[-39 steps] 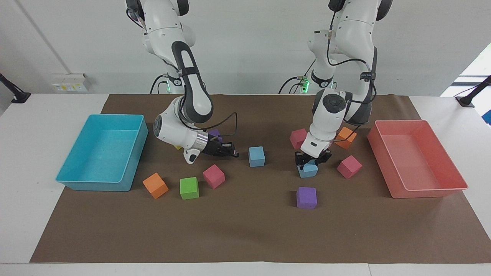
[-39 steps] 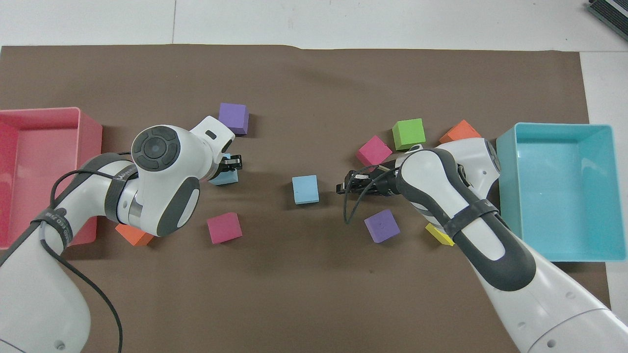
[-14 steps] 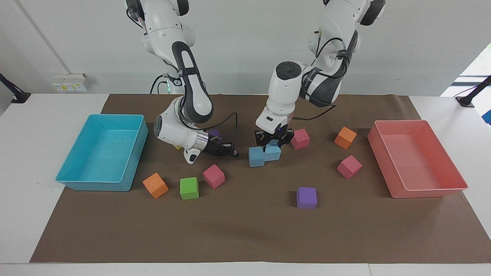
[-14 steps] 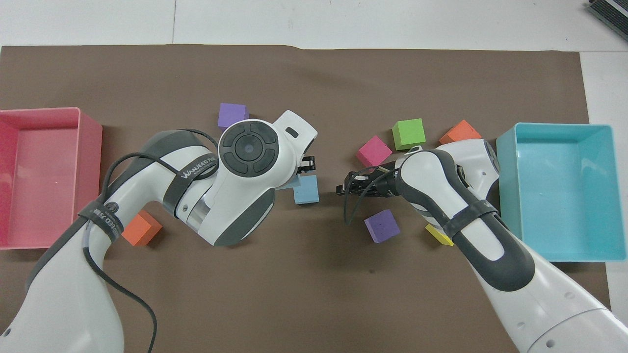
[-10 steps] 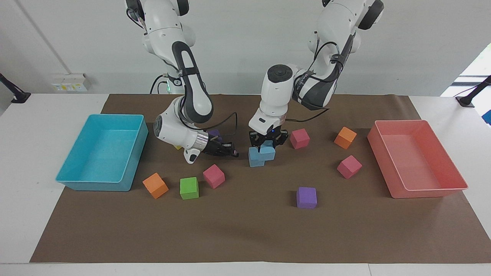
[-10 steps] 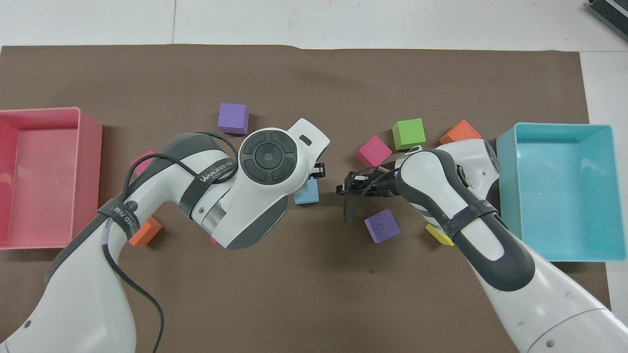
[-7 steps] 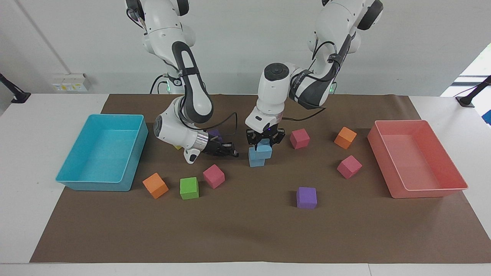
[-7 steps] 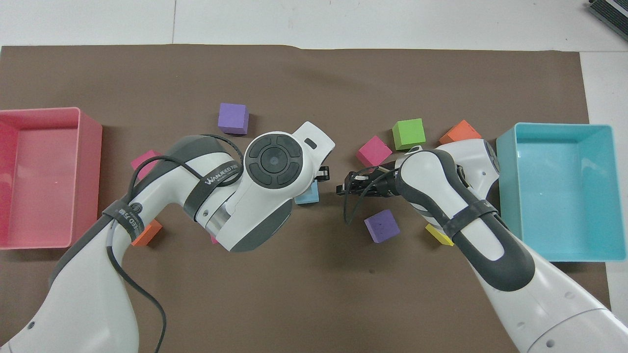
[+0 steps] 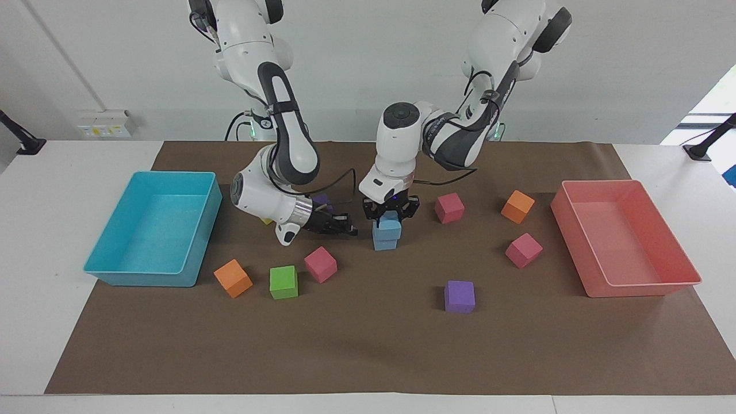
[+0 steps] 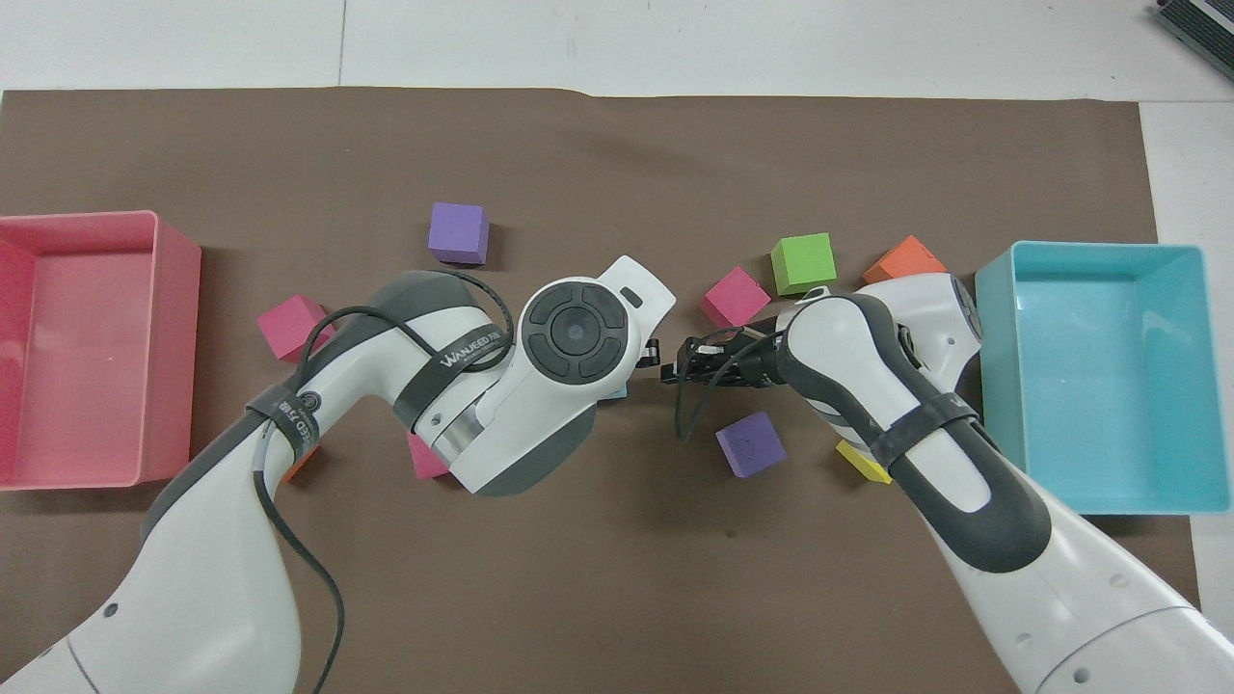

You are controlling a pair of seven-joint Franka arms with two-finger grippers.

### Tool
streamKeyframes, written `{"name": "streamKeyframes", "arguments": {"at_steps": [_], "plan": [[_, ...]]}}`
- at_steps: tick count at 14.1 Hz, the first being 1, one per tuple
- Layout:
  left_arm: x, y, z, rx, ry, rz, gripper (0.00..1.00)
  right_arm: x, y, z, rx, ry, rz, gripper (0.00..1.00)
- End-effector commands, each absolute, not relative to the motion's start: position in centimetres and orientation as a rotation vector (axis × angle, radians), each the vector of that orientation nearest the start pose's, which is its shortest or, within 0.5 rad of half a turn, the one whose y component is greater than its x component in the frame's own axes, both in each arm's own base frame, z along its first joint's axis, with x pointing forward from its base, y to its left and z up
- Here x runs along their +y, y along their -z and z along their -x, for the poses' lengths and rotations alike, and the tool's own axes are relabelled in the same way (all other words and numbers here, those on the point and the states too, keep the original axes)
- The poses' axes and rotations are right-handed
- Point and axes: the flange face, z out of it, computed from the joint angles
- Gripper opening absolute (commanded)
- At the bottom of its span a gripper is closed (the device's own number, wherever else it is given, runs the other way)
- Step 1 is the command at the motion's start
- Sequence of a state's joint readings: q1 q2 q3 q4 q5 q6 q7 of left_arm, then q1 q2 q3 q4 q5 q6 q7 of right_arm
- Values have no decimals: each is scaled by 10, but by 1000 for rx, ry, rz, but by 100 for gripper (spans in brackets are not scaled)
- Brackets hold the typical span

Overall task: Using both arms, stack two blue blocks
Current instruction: 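Lower the cube onto the blue cube and open the left gripper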

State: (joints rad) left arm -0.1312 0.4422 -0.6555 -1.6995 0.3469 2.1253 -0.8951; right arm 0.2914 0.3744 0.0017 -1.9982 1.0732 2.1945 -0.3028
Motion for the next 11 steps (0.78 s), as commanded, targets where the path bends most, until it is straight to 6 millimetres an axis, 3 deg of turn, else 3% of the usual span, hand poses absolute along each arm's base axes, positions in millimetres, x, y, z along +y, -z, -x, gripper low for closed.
{"name": "streamKeyframes", "arguments": {"at_steps": [1, 11], "plan": [[-432, -391, -513, 4, 165, 3176, 0, 202, -269, -562, 186, -160, 2313, 0], [-433, -392, -511, -36, 169, 3172, 0, 202, -269, -562, 184, -160, 2313, 0]]}}
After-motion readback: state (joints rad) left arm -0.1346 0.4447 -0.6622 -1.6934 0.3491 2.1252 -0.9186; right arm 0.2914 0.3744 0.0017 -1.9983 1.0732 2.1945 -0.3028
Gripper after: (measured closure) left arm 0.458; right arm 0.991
